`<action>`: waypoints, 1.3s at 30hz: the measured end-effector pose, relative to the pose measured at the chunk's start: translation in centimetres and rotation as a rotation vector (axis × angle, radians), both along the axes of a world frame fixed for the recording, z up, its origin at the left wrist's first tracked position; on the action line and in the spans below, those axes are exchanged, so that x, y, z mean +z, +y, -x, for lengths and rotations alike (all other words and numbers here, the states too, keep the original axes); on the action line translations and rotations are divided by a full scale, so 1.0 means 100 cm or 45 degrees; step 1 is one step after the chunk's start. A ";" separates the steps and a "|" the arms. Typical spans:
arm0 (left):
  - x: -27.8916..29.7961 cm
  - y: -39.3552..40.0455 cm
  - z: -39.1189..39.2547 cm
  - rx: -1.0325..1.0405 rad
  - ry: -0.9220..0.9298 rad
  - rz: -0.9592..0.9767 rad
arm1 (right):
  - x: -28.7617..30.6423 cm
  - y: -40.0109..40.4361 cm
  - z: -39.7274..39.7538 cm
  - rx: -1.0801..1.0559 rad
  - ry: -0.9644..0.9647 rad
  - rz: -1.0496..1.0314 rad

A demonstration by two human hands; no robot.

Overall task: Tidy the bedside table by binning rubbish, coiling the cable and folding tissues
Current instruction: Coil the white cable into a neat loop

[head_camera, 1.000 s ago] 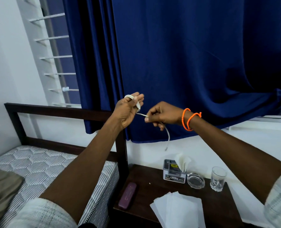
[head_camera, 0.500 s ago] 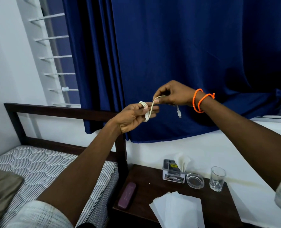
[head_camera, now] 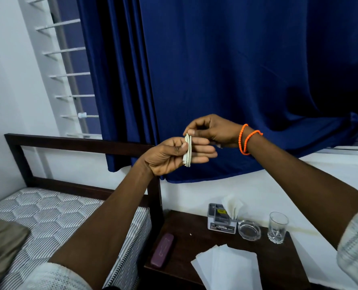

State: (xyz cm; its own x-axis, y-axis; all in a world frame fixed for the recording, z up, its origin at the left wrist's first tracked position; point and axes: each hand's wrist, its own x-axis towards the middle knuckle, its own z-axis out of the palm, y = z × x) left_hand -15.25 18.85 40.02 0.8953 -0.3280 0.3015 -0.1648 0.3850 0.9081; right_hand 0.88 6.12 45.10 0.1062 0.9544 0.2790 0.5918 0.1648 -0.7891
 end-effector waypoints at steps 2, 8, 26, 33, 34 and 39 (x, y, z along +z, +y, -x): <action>0.001 0.000 0.001 -0.019 -0.056 0.068 | -0.009 0.002 0.002 0.039 0.138 0.073; 0.002 0.003 0.005 0.094 -0.059 0.205 | -0.031 0.007 0.006 0.230 0.509 0.030; 0.005 0.032 0.011 0.559 -0.084 -0.056 | -0.019 0.003 0.014 -0.088 0.259 -0.209; 0.004 0.025 0.007 0.937 0.076 -0.071 | -0.025 0.005 0.006 -0.508 0.060 -0.212; 0.004 0.022 0.006 1.013 0.105 -0.131 | -0.026 0.006 0.006 -0.567 -0.024 -0.216; -0.001 0.008 -0.004 1.296 0.206 -0.326 | -0.030 0.011 0.008 -0.703 -0.315 -0.214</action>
State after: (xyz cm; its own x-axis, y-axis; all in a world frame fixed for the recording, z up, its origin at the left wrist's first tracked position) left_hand -14.85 19.63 39.96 0.8072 0.5614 0.1822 -0.1717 -0.0720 0.9825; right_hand 0.11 7.19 42.06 0.4843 0.7181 0.4998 0.7869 -0.1078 -0.6076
